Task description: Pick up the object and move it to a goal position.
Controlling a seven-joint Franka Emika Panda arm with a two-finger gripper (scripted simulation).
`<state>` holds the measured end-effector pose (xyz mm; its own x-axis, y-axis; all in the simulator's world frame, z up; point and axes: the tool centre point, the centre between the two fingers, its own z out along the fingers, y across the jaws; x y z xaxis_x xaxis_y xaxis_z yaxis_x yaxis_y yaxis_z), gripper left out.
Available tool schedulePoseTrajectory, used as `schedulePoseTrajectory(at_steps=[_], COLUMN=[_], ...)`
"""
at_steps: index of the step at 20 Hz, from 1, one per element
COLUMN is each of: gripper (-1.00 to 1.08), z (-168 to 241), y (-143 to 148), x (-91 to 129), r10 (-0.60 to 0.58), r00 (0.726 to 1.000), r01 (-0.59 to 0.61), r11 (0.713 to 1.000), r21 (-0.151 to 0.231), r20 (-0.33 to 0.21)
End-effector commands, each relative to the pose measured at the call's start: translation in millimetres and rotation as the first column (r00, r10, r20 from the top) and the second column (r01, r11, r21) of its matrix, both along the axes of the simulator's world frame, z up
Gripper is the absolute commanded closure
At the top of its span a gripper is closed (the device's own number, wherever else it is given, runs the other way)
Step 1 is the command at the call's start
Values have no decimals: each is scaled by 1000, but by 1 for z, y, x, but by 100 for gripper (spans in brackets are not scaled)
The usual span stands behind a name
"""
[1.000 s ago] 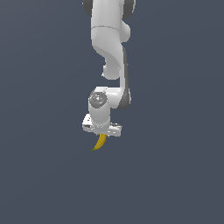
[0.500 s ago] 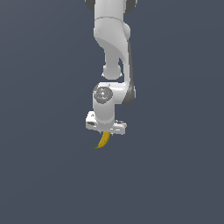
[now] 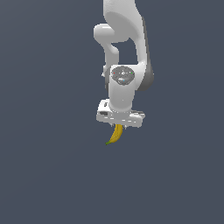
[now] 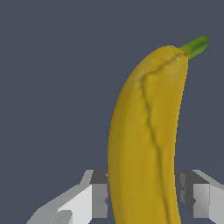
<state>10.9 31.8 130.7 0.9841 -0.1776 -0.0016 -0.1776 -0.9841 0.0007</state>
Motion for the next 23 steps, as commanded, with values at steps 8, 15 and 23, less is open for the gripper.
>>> schedulePoseTrajectory(at_steps=[8,15,23], gripper=[108,108,108], z=[90,127,138], y=[67,95,103], x=[11,17,21], r10=[-1,-1,-1], r00=[1000,1000,1000], r01=[1,1,1], r11=[1000,1000,1000], r21=[-1,0,0], r20=[2,2,2])
